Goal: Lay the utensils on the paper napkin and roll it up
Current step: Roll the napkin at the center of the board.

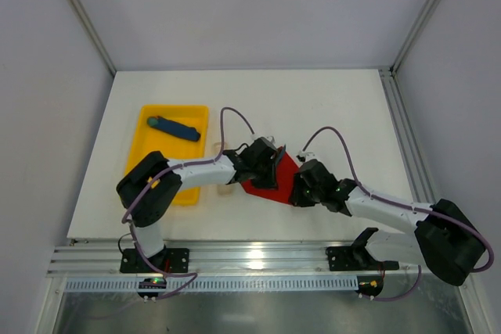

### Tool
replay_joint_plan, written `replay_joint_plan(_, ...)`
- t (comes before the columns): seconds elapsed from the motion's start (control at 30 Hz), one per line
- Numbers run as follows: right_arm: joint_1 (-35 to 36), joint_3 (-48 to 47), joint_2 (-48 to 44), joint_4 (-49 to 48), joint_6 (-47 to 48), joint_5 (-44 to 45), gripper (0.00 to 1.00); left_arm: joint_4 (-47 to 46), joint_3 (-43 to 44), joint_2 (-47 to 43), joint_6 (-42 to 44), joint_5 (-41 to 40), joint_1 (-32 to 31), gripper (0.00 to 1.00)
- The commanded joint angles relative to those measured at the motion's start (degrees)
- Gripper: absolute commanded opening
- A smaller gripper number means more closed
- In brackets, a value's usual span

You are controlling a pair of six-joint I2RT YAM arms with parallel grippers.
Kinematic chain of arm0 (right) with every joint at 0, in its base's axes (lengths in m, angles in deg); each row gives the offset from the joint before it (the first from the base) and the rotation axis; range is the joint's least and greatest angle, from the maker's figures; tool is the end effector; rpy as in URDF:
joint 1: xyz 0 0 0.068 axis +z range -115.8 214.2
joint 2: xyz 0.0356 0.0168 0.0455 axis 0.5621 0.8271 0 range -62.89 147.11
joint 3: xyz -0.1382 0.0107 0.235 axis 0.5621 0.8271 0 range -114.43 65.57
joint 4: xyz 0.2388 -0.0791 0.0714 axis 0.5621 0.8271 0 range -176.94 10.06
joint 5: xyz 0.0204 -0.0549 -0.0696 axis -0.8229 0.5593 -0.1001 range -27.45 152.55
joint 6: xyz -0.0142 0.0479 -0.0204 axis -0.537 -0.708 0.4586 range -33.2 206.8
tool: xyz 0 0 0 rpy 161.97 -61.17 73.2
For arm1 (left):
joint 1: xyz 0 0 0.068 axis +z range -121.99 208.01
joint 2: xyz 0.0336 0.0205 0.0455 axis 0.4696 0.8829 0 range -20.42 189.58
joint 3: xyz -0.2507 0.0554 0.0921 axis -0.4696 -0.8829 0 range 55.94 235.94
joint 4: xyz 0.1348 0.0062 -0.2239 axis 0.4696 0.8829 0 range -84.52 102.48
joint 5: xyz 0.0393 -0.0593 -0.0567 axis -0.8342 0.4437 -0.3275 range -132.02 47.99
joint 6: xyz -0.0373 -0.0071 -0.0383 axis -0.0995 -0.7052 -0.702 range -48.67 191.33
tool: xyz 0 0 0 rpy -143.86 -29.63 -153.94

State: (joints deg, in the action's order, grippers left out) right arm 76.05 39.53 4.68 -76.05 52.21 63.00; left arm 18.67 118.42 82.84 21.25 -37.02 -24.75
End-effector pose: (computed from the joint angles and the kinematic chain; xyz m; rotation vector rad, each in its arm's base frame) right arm 0.1562 0.1394 0.1531 -0.1593 2.5655 0.5334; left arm 0.2213 -0.2962 0.1673 0.1018 2.7125 -0.7637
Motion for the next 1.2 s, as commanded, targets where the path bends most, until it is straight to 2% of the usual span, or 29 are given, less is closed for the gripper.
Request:
replay_joint_plan(0.0, -1.0, -2.8, -3.1, 1.1, -1.8, 0.4, 0.27, -1.9, 1.8, 0.4, 1.3, -1.2, -0.1, 0.16)
replay_joint_plan(0.07, -1.5, -3.4, -3.9, 2.5, -3.3, 1.2, 0.35, -2.2, 1.4, 0.4, 1.3, -1.4, -0.1, 0.16)
replay_joint_plan(0.1, -1.7, -4.0, -5.0, 3.2, -5.0, 2.1, 0.45, -2.0, 1.3, 0.4, 1.3, -1.6, -0.1, 0.16)
replay_joint_plan(0.17, -2.6, -4.5, -6.3, 5.7, -7.1, 5.2, 0.55, -2.1, 1.3, 1.0, 1.4, -1.7, -0.1, 0.16)
replay_joint_plan(0.2, -2.9, -4.5, -7.7, 6.3, -10.0, 6.0, 0.65, -2.1, 1.2, 1.1, 1.4, -1.7, -0.1, 0.16)
replay_joint_plan(0.33, -4.8, -3.1, -10.9, 9.1, -15.7, 10.2, 0.76, -2.5, 0.9, 1.4, 1.2, -1.7, -0.2, 0.16)
replay_joint_plan(0.47, -7.7, -2.3, -12.2, 12.1, -14.8, 14.4, 0.78, -2.6, 0.8, 1.2, 1.3, -1.9, -0.2, 0.16)
replay_joint_plan(0.63, -14.1, -0.2, -11.3, 9.9, -12.3, 11.6, 0.76, -2.9, 0.4, 1.2, 1.4, -2.0, -0.1, 0.16)
replay_joint_plan(1.17, -14.3, 3.4, -4.4, -0.4, -14.7, 6.7, 0.76, -4.2, -1.0, 1.3, 0.7, -1.6, -0.2, 0.16)
